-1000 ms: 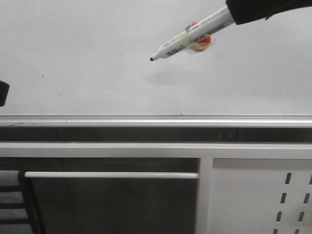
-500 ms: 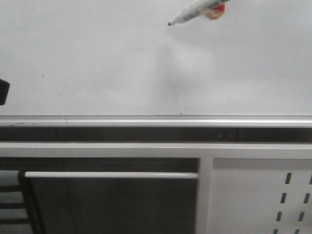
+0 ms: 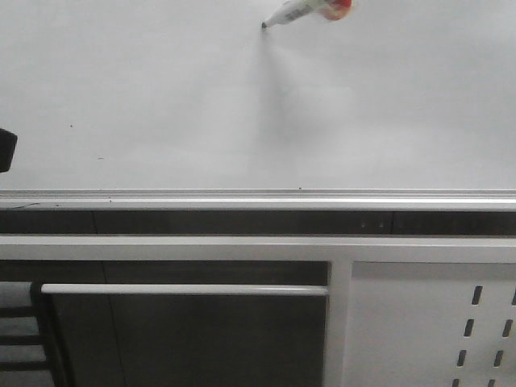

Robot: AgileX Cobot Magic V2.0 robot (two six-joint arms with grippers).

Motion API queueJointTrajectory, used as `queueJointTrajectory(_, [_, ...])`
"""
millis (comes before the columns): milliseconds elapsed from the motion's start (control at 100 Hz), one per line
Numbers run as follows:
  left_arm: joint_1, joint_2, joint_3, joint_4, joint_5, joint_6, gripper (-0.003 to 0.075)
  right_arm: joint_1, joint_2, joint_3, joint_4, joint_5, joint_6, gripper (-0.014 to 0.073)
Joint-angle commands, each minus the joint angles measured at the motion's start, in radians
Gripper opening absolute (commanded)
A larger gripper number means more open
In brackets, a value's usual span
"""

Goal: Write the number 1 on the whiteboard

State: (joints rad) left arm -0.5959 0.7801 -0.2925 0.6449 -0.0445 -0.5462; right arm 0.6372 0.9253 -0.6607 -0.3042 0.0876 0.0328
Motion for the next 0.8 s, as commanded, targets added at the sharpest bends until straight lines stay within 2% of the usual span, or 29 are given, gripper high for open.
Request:
queueJointTrajectory(0, [-0.005,-0.005,-0.028,-0.013,-0.063,-0.011,0.0326,-0.011,-0.002,-0.029,-0.014,-0.082,0.000,-0.0061])
queueJointTrajectory(790, [-0.005,-0.005,-0.028,-0.020,-0.088,-0.011,0.0326,-0.011,0.038,-0.029,-0.014,-0.033,0.000,-0.0061])
